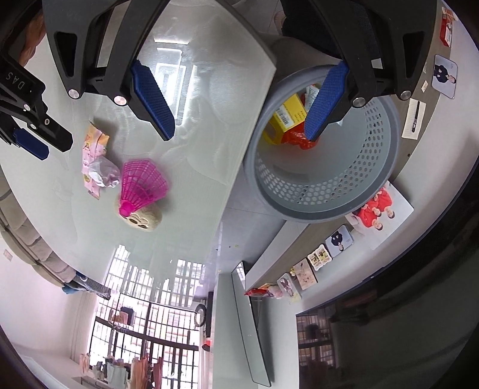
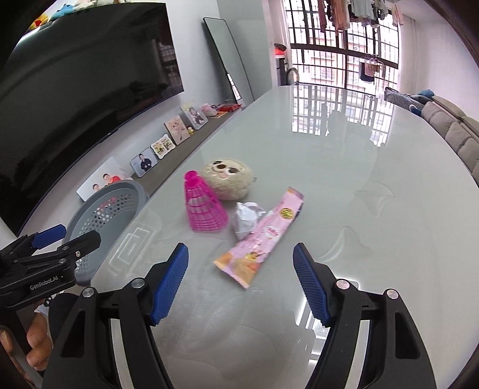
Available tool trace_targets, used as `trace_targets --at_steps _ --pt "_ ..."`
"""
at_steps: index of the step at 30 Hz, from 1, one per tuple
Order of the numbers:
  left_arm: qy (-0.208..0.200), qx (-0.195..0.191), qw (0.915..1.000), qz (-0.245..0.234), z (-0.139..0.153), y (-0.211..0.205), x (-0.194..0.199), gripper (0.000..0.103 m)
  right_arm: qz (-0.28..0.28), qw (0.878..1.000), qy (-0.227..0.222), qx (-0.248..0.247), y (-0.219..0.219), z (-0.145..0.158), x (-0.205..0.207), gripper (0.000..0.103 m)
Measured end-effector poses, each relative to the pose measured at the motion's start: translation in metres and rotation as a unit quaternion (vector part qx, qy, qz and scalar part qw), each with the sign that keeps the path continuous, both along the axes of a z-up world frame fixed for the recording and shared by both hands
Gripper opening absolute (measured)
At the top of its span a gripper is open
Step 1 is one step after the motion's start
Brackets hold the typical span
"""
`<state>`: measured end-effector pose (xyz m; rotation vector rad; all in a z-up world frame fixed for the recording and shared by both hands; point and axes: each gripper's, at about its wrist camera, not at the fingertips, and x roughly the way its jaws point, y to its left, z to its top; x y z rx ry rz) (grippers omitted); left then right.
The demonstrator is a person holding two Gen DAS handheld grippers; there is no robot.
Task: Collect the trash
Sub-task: 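Withdraw both tools from the basket toward the remaining table items, then grasp the pink snack wrapper with the right tool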
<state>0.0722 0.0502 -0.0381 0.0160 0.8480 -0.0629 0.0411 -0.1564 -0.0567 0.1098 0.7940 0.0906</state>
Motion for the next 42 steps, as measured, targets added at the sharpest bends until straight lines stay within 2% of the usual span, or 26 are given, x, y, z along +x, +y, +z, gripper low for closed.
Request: trace_targets --at_steps 12,19,28,37,42 --pt "0.007 0.005 0.9997 -0.023 -0.005 -0.025 0.002 0.087 -0.045 0.998 0.036 0.001 -0.035 -0.022 0.008 0.069" --pt "0.013 0.006 0.9996 -0.023 -0.009 -0.025 0.005 0.087 -0.023 0.999 0.049 0.008 -0.008 -0.030 0.030 0.069" --pt "0.016 0.000 0.9997 -0.021 -0.011 -0.022 0.008 0.087 -0.051 0.994 0.087 -0.031 0.005 -0.046 0.056 0.069" --pt "0.016 -0.001 0.9996 -0.023 -0.012 -0.025 0.008 0.087 -0.089 0.991 0.092 -0.045 -0.032 -0.046 0.046 0.069" --pt "0.017 -0.001 0.9995 -0.026 -0.013 -0.028 0.010 0.087 -0.073 0.994 0.078 -0.025 -0.048 -0.037 0.038 0.069"
